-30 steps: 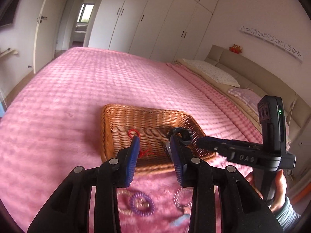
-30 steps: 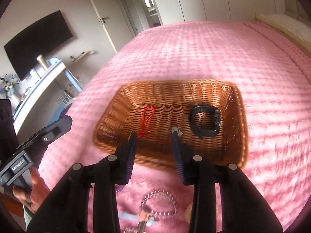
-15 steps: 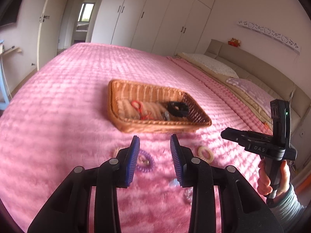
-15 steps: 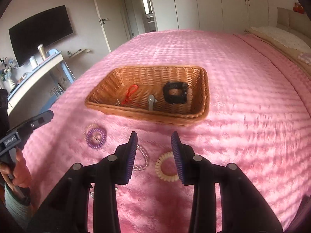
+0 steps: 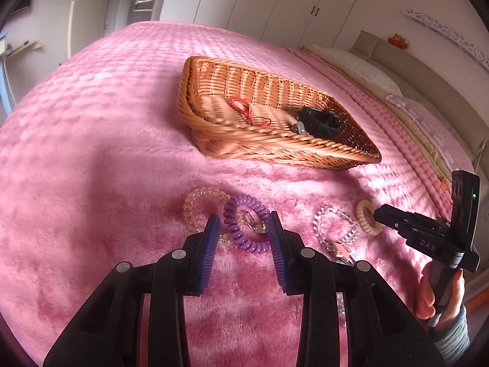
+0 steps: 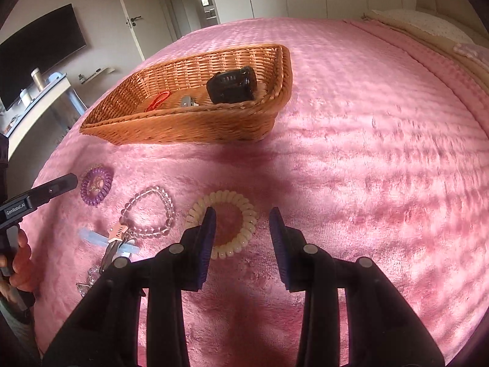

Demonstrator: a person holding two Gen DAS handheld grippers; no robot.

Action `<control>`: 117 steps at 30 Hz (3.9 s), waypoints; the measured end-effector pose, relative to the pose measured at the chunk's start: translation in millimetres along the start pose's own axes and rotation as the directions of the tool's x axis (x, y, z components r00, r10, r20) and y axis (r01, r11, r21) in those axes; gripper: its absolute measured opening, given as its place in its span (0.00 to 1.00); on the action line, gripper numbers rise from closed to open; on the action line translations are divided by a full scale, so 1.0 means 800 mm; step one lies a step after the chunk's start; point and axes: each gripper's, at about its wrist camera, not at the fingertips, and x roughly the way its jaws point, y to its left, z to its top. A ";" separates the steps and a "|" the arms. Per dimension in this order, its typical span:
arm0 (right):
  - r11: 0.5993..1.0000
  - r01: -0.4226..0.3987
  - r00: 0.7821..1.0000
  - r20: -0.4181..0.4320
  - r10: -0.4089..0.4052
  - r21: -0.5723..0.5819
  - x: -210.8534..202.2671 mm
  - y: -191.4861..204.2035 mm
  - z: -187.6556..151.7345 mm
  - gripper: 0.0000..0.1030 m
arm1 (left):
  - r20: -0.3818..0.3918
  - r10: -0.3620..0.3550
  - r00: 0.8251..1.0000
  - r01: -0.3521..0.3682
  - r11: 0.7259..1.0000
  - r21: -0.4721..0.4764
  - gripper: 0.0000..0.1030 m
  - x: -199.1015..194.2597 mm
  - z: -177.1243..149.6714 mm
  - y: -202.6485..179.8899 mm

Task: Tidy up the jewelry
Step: 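Grasp the purple coil hair tie with the left tool while the right grasps the cream coil tie, then carry both coil hair ties into the wicker basket and open both tools, then grasp the light blue hair clip with the left tool while the right grasps the tagged hair clip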

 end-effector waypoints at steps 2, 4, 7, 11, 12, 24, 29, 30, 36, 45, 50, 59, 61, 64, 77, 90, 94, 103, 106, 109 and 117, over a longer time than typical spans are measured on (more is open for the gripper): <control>1.000 0.005 1.000 0.001 -0.005 -0.010 0.001 0.002 0.000 0.30 | 0.003 0.010 1.000 -0.010 1.000 -0.005 0.31 0.004 -0.002 0.002; 1.000 0.013 1.000 -0.005 -0.013 -0.015 0.006 0.004 0.001 0.27 | 0.003 0.005 1.000 -0.005 1.000 -0.011 0.30 0.005 -0.002 0.004; 0.999 0.033 0.999 -0.024 -0.033 -0.017 0.016 0.006 0.003 0.20 | -0.001 0.006 1.000 -0.006 1.000 -0.012 0.29 0.008 0.000 0.004; 0.999 0.047 0.999 -0.027 -0.047 -0.021 0.018 0.007 0.003 0.16 | -0.016 0.033 0.999 -0.033 0.999 0.006 0.29 0.016 0.001 -0.001; 0.999 0.047 0.998 -0.028 -0.048 -0.023 0.020 0.007 0.004 0.13 | -0.018 0.043 0.999 -0.043 0.999 0.008 0.28 0.017 0.001 -0.002; 0.998 0.033 0.999 -0.006 -0.033 -0.056 0.018 0.019 0.001 0.10 | -0.003 0.068 0.998 -0.067 0.997 0.034 0.09 0.015 -0.003 -0.006; 0.998 0.019 1.000 0.020 -0.018 -0.057 0.002 0.019 -0.005 0.10 | 0.037 0.033 0.999 -0.035 0.998 0.051 0.08 -0.005 -0.009 -0.016; 0.998 0.014 1.000 0.024 -0.013 -0.055 -0.001 0.019 -0.005 0.10 | 0.044 0.026 0.999 -0.028 0.998 0.053 0.08 -0.009 -0.011 -0.018; 0.999 -0.019 0.998 0.061 0.022 -0.044 -0.032 0.025 -0.007 0.09 | 0.091 -0.022 0.996 0.017 0.999 0.050 0.08 -0.037 -0.013 -0.027; 0.994 -0.087 0.977 0.188 0.099 -0.070 -0.103 0.055 0.044 0.09 | 0.211 -0.067 0.975 0.049 0.995 0.089 0.08 -0.091 0.027 -0.052; 0.992 -0.082 0.963 0.250 0.105 -0.097 -0.113 0.077 0.101 0.09 | 0.265 -0.076 0.961 0.044 0.991 0.125 0.08 -0.099 0.069 -0.069; 0.994 -0.038 0.965 0.255 0.063 -0.102 -0.058 0.108 0.196 0.09 | 0.294 -0.065 0.954 0.037 0.994 0.100 0.08 -0.054 0.150 -0.062; 0.994 -0.031 0.971 0.234 0.054 -0.100 -0.034 0.113 0.211 0.09 | 0.286 -0.042 0.957 0.019 0.996 0.084 0.08 -0.037 0.162 -0.055; 0.997 -0.033 0.983 0.180 0.046 -0.075 0.006 0.113 0.226 0.09 | 0.267 -0.017 0.963 0.005 0.999 0.047 0.08 -0.008 0.174 -0.043; 0.998 0.006 1.000 -0.025 -0.008 -0.060 0.128 0.109 0.225 0.09 | 0.139 0.056 0.989 -0.059 0.998 0.020 0.08 0.085 0.170 -0.016; 1.000 -0.002 0.999 -0.053 0.002 -0.016 0.131 0.094 0.213 0.15 | 0.101 0.054 0.993 -0.055 0.998 0.009 0.20 0.082 0.161 -0.007; 1.000 -0.008 1.000 -0.003 0.008 -0.029 0.100 0.093 0.209 0.26 | 0.136 0.024 0.990 -0.026 1.000 0.013 0.25 0.051 0.158 -0.014; 0.996 -0.077 0.990 0.114 0.082 -0.048 -0.008 0.092 0.173 0.26 | 0.232 -0.014 0.973 0.004 0.999 0.044 0.29 -0.049 0.135 -0.031; 0.994 -0.093 0.987 0.129 0.100 -0.058 -0.035 0.093 0.153 0.26 | 0.250 -0.031 0.968 0.020 0.999 0.049 0.29 -0.080 0.118 -0.033; 0.994 -0.088 0.986 0.137 0.096 -0.067 -0.051 0.094 0.132 0.26 | 0.260 -0.042 0.965 0.027 0.998 0.061 0.29 -0.104 0.097 -0.036; 0.992 -0.097 0.991 0.089 0.104 -0.080 -0.048 0.093 0.072 0.26 | 0.228 -0.054 0.972 0.034 0.995 0.094 0.29 -0.125 0.038 -0.041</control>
